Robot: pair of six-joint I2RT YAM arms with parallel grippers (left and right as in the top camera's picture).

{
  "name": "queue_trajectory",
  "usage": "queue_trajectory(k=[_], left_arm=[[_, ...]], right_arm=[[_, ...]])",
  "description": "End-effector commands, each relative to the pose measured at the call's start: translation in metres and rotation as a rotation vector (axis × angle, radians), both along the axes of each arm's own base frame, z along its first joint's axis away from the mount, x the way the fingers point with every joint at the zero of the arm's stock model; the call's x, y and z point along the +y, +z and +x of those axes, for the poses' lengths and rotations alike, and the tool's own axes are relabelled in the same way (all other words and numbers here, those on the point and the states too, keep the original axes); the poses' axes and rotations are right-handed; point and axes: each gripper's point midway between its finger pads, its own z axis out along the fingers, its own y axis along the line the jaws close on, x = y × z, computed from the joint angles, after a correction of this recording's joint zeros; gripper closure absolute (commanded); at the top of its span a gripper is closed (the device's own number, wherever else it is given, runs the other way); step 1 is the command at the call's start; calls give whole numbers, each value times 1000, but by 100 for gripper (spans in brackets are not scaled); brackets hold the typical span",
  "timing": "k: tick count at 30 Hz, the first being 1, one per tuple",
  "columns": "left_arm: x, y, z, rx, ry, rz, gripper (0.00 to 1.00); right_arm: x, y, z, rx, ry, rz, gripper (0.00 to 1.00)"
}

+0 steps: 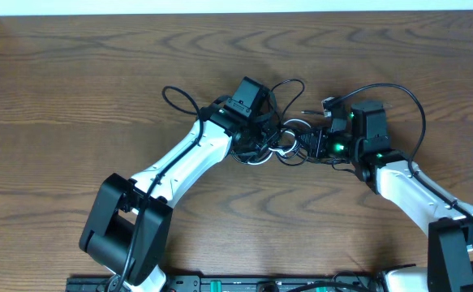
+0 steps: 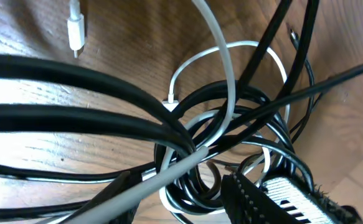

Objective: Untangle cables

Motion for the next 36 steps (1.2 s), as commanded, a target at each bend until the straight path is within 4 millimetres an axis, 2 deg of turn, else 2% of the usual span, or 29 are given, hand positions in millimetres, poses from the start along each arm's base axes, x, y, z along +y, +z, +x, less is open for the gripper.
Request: queue_trajectory(k=[1,10,15,23,29,35,36], left_arm=[[-3,-5,-2,31,48,9,53],[-13,-6,-10,24,28,25,55],[-9,-7,-7,27,75,39,72],[-6,-11,-5,21,87,60,71],[-6,-18,-6,34,87,71,58],[-11,-26,1,25,87,62,59],[-11,-26,2,21,87,59,62]], right_arm=[[6,3,-3,-15,35,11,99],[6,3,-2,-18,35,12,99],[7,4,-4,-16,46,22,99],[8,5,-4,-16,48,24,99],[8,5,-4,-16,48,25,99],[8,5,-4,-19,48,25,99],[8,5,-4,-20,49,26,99]])
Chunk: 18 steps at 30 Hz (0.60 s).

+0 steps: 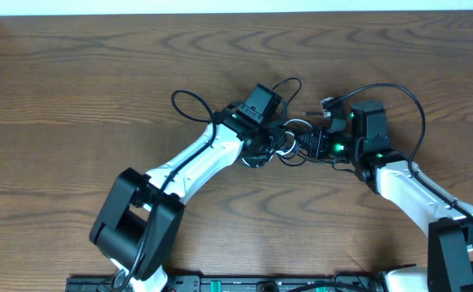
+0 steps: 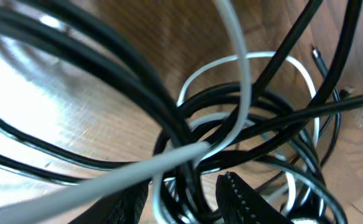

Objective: Untangle cables

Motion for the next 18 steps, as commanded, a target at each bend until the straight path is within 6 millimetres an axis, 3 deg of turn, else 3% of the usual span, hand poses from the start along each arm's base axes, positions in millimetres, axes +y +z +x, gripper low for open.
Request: queue_trajectory(k=[1,3,10,18], left_arm=[[-1,-5,5,-9,6,8,68],[-3,-3,5,-13,2,-4,92],[-3,11,8,-70,-110,-38,92],[10,80,36,-308,-252,-183,93]], right_arm=[[6,4,-2,-18,36,16,99],[6,4,-2,-19,36,16,99],[5,1,-5,-23,53,-1,99],[4,-6,-13,1,75,-28,99]])
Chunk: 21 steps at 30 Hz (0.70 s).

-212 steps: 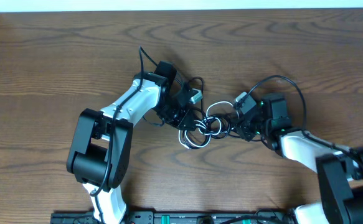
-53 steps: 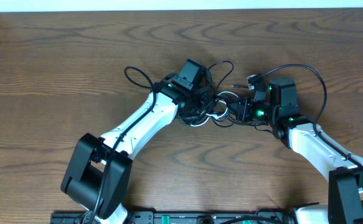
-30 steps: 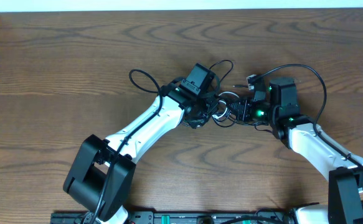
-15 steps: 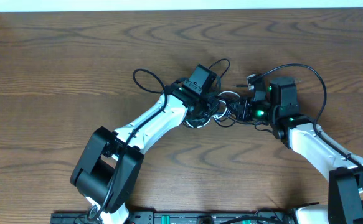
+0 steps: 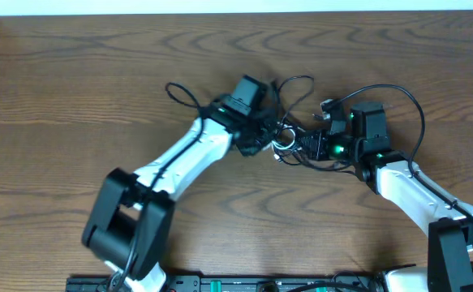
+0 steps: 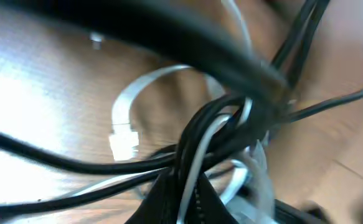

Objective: Untangle cables

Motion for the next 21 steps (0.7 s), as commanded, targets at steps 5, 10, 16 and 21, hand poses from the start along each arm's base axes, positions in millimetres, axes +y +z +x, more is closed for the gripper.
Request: queue_trajectory(k=[5,10,16,21], left_arm=[[20,88,19,-219,-87,-182,93],[34,122,22,-238,-107,-334,93],[41,142,22,-253,-158,-453,92],[34,140,16,-263,-198,-444,93]], right_arm=[[0,-7,-9,10,41,-36,99],[-19,-28,-13,62,-20,-158,99],[-22,-27,-12,49,-15,-174,92],[3,26,-8,-70,84,42,51]])
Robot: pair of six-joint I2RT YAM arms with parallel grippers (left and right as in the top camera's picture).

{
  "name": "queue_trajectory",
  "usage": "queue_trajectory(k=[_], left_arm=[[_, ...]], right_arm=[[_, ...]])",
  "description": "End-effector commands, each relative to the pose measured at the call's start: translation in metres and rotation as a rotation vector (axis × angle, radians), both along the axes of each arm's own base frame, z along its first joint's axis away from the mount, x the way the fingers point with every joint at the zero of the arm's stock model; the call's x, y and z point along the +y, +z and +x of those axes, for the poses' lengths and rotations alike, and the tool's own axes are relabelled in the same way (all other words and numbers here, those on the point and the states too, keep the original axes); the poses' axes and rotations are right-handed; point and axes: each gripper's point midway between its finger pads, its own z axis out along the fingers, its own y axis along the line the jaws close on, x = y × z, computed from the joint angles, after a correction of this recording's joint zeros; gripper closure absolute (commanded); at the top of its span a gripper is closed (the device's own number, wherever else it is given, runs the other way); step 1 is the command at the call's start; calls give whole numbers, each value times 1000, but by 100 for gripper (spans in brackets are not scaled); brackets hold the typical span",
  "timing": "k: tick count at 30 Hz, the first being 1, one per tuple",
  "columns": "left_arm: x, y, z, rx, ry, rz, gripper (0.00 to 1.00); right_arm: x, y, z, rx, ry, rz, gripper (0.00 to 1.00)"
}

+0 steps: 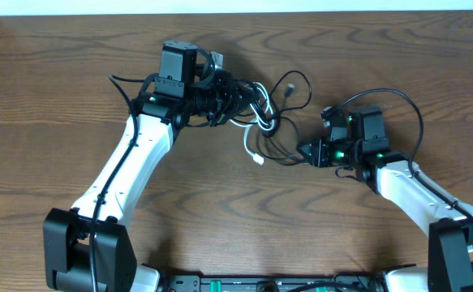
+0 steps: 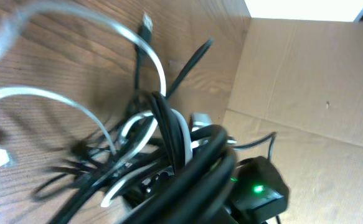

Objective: Untangle cables

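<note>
The tangle of black and white cables (image 1: 234, 101) now hangs bunched at the back left of the wooden table, with my left gripper (image 1: 210, 99) shut in it. Loose strands trail right from it: a white cable ends in a plug (image 1: 258, 159), and a black loop (image 1: 293, 85) curls behind. My right gripper (image 1: 312, 152) is at centre right, shut on black cable strands that run back to the bunch. In the left wrist view thick black cables (image 2: 181, 155) hide my own fingers, and a white cable (image 2: 75, 96) arcs over the wood.
A black cable loop (image 1: 414, 105) arches over the right arm's wrist (image 1: 367, 130). In the left wrist view the right arm's green light (image 2: 254, 188) shows beyond the bunch, and a cardboard wall (image 2: 306, 81) stands behind the table.
My left gripper has moved left and toward the back with the cable bunch, and the tangle is now stretched out between the two grippers. The right gripper stayed where it was.
My left gripper was down in the knot at table centre, close beside the still right gripper. It was then deeper in the knot, then shut on several strands. Now it holds the bunch far to the back left, and loose ends trail out.
</note>
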Motion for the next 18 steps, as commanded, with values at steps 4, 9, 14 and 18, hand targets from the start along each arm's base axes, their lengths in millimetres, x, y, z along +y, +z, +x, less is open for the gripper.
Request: queue_trajectory(k=[4,9,14,18], left_arm=[[-18,20,-18,-62,-101,-40,93],[-27,20,-25,-45,-118,-46,93],[-32,21,-27,-47,-129,-49,93],[-36,21,-30,-34,-131,-53,93]], right_arm=[[17,65,5,-62,8,239,47],[22,57,1,104,-105,292,49],[30,53,-1,190,-181,311,53],[34,49,-1,218,-228,302,55]])
